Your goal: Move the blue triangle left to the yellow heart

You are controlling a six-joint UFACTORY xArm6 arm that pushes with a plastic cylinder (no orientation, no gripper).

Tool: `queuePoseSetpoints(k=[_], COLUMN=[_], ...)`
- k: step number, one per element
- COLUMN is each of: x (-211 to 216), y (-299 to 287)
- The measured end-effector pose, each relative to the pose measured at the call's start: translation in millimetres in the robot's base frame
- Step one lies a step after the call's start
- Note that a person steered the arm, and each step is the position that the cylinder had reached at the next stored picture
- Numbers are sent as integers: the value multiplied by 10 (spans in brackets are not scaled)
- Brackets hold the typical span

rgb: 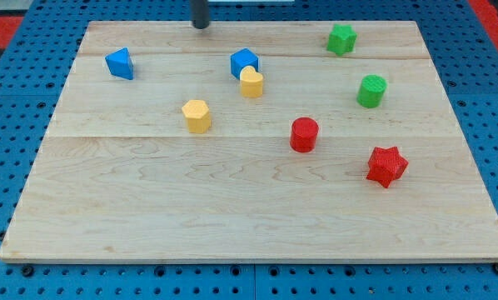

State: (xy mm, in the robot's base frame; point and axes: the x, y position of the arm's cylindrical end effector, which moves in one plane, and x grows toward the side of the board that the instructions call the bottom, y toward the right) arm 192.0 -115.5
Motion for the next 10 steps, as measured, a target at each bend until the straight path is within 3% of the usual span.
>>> queuePoseSetpoints(k=[1, 2, 5, 7, 10], x=[-3, 302, 1015, 1292, 1353], y=[-780, -1132, -847, -1211, 218])
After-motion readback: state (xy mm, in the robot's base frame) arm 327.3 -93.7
